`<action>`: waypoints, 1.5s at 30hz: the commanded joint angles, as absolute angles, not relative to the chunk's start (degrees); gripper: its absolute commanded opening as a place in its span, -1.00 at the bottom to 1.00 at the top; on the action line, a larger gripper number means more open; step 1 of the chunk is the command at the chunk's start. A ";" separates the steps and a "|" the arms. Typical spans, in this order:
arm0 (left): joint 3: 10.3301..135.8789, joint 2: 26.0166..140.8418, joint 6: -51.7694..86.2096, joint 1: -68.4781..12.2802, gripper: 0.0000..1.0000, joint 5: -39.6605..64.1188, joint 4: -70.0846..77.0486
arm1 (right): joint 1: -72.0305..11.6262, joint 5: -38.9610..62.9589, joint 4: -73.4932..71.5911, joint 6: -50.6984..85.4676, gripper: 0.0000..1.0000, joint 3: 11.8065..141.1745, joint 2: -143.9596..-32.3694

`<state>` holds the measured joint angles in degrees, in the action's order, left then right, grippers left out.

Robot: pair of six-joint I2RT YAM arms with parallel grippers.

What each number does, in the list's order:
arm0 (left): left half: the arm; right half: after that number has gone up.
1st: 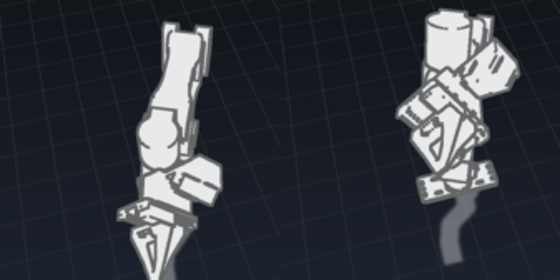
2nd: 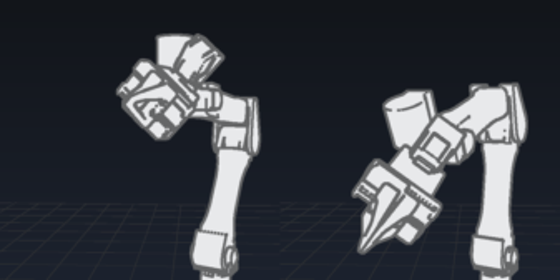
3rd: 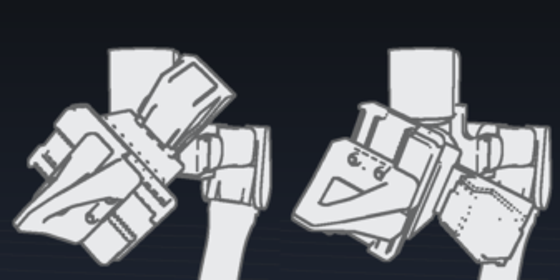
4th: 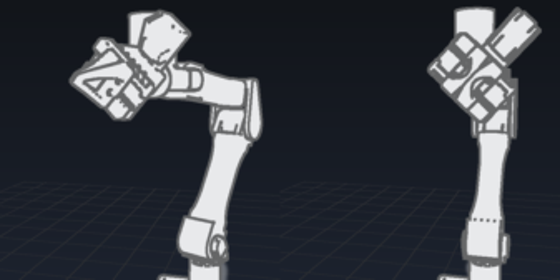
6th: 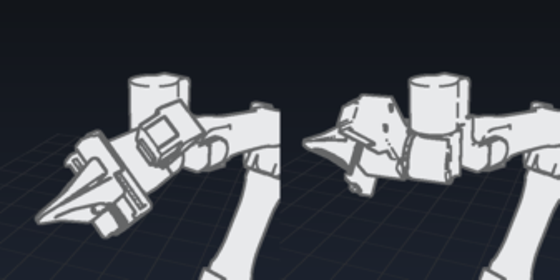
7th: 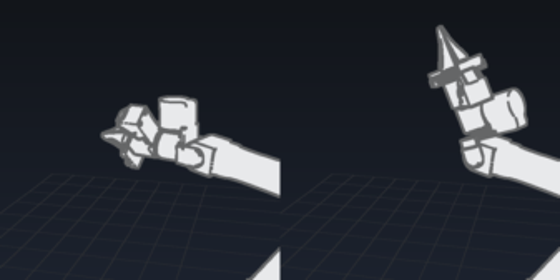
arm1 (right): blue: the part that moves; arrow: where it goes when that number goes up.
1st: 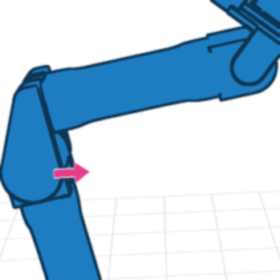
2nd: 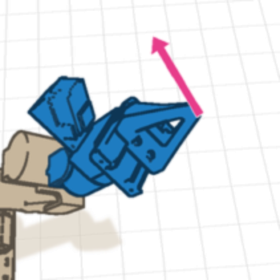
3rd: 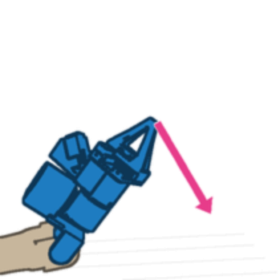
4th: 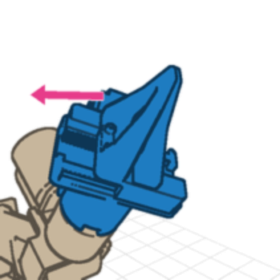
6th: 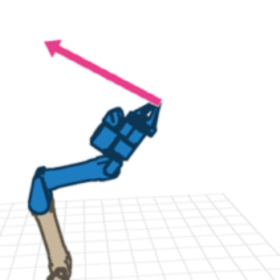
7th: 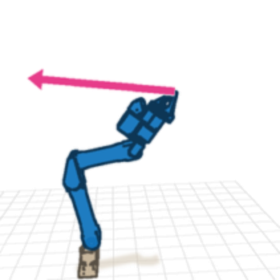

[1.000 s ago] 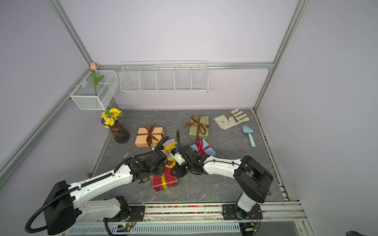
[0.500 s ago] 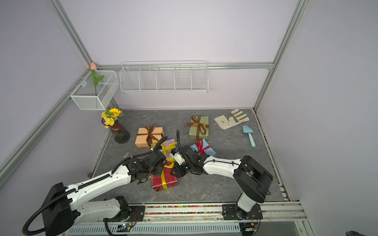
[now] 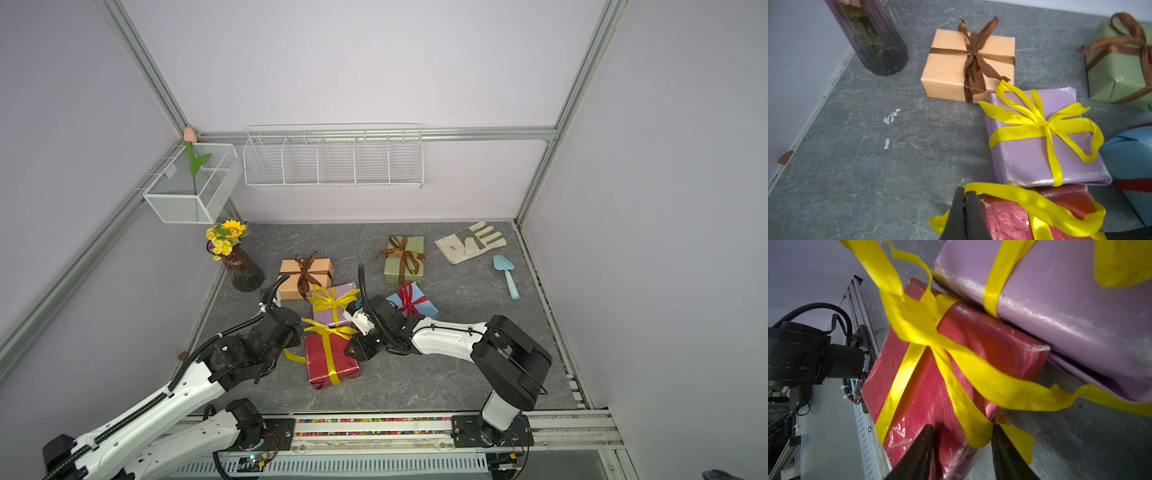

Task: Untie the ribbon bows on the gift boxes
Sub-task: Untie the ribbon from the gift box.

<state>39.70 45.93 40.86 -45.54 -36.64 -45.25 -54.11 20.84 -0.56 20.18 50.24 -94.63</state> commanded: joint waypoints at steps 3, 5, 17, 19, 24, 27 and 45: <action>35.60 37.75 54.68 -44.58 -1.00 -46.20 -53.10 | -54.06 19.51 1.96 20.65 -0.05 49.22 -97.08; 35.03 36.24 58.38 -44.41 -1.00 -47.90 -55.73 | -54.05 19.60 2.02 20.58 -0.05 49.31 -97.12; 35.49 36.21 61.70 -43.95 -1.00 -49.96 -56.48 | -54.53 17.06 9.68 12.66 -0.08 52.97 -93.98; 35.98 36.77 59.86 -43.78 -1.00 -49.76 -56.26 | -54.52 16.88 12.17 9.90 -0.08 54.52 -92.47; 37.00 38.25 58.65 -43.60 -1.00 -49.64 -56.12 | -54.55 16.86 16.22 5.95 -0.08 58.11 -90.45; 36.92 38.97 57.72 -43.51 -1.00 -49.24 -54.94 | -54.62 17.51 16.48 4.30 -0.09 59.50 -90.25; 36.67 39.46 54.43 -43.24 -1.00 -47.80 -52.22 | -56.26 20.74 17.58 -1.32 -0.17 71.69 -102.69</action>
